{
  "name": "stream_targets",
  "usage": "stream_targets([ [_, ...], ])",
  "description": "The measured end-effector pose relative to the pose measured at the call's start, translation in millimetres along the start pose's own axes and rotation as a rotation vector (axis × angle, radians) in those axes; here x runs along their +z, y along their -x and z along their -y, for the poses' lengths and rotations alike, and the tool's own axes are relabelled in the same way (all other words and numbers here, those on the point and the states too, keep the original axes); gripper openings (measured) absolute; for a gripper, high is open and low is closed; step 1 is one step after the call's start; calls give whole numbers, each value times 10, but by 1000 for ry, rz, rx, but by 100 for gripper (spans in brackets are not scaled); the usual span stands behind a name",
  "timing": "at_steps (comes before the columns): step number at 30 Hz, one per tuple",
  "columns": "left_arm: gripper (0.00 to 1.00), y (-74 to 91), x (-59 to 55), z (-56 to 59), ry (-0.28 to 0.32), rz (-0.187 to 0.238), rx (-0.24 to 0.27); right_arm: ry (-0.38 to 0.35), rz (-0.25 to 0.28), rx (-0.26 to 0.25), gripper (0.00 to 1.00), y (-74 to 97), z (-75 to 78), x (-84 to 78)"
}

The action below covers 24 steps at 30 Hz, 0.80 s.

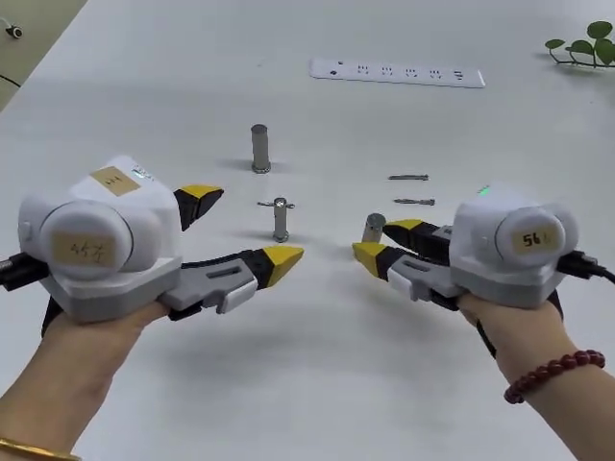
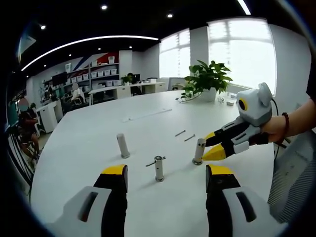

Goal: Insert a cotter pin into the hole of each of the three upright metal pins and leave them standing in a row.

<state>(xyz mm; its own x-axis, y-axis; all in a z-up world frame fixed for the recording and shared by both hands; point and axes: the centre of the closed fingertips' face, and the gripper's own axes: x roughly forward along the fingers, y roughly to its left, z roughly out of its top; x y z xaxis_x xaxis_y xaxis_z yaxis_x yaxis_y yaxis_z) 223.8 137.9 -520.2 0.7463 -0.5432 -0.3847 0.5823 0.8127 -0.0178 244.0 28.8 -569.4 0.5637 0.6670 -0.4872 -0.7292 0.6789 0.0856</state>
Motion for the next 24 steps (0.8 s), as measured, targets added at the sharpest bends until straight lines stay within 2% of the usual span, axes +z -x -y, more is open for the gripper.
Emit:
stream_targets([
  [8, 67, 3, 18, 2, 2, 7, 0, 31, 11, 72, 30, 183, -50, 172],
  [10, 68, 4, 23, 11, 6, 9, -3, -19, -19, 105, 32, 224, -66, 154],
  [12, 70, 4, 21, 18, 5, 8, -6, -11, -27, 105, 33, 258, -11, 164],
  [14, 72, 3, 16, 33, 4, 5, -12, 22, -62, 103, 33, 301, 31, 144],
  [19, 77, -1, 27, 76, 3, 9, -26, 75, -109, 112, 32, 375, 116, 199],
  [24, 80, -3, 12, 101, -18, -4, -31, 130, -208, 133, 33, 389, 228, 166],
])
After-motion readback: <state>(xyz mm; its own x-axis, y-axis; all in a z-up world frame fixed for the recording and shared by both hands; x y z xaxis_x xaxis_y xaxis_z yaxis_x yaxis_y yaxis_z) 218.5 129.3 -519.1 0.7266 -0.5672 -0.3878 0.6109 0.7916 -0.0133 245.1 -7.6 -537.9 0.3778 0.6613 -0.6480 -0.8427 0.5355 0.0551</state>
